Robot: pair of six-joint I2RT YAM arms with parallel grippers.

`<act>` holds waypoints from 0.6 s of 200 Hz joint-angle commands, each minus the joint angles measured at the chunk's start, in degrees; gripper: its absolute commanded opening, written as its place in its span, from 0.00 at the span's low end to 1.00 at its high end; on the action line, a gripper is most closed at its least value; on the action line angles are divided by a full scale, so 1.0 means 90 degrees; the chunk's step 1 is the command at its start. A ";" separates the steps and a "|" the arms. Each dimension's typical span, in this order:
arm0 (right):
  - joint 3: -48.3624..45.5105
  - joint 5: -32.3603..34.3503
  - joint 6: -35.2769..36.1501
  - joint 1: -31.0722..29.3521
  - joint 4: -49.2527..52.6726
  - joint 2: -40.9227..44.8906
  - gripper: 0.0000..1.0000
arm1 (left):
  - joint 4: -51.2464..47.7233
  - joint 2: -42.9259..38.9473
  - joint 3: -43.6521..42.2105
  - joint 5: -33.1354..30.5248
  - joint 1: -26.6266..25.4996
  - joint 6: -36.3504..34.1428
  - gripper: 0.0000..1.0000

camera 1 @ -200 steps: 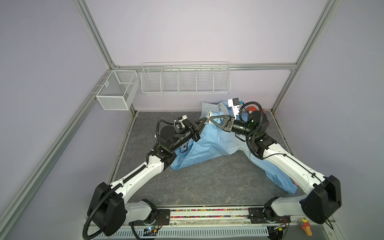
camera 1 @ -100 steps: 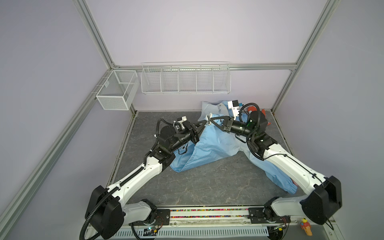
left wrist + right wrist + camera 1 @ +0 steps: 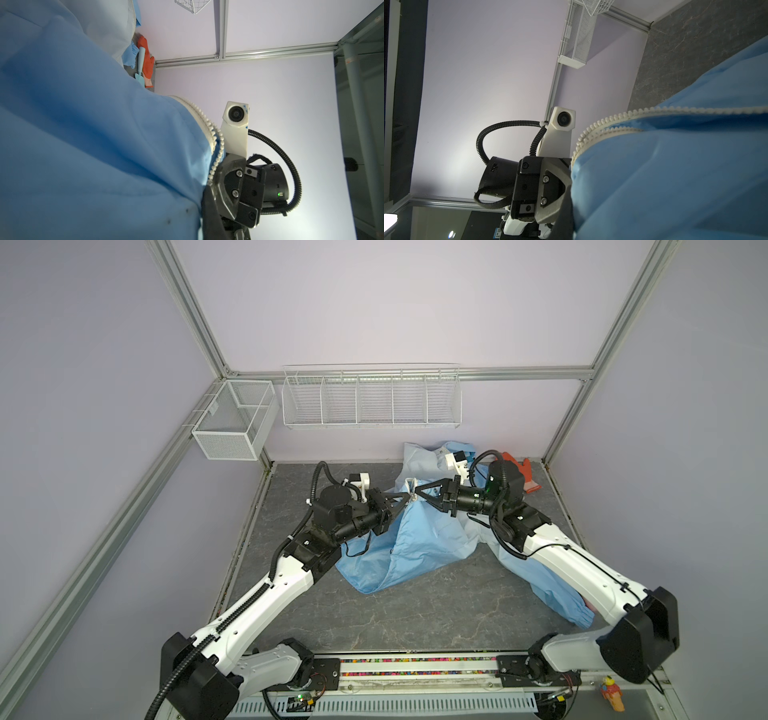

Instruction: Zip up the jacket

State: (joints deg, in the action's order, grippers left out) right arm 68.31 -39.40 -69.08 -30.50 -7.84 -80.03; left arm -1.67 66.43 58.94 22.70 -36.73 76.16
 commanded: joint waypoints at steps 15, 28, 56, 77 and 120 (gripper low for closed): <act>0.0339 0.0980 0.0133 0.0257 0.0563 -0.0034 0.07 | -0.1150 -0.0272 -0.0120 0.0508 -0.0040 -0.0763 0.00; 0.0331 0.0968 0.0425 0.0298 0.1078 -0.0035 0.07 | -0.1047 -0.0299 -0.0258 0.0520 -0.0047 -0.0676 0.00; 0.0221 0.0486 0.0966 0.0433 0.1936 -0.0110 0.17 | -0.1171 -0.0279 -0.0374 0.0827 0.0043 -0.0676 0.00; 0.0179 0.0450 0.1558 0.0627 0.3038 -0.0062 0.38 | -0.1464 -0.0211 -0.0276 0.1296 0.0111 -0.0821 0.00; 0.0603 0.0597 0.3302 0.0969 0.4897 0.0284 0.62 | -0.2459 -0.0051 0.0322 0.2188 0.0348 -0.1310 0.00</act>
State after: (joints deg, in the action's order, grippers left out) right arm 69.36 -35.40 -52.69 -21.54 23.16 -80.27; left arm -17.78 65.91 57.04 35.31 -34.63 68.25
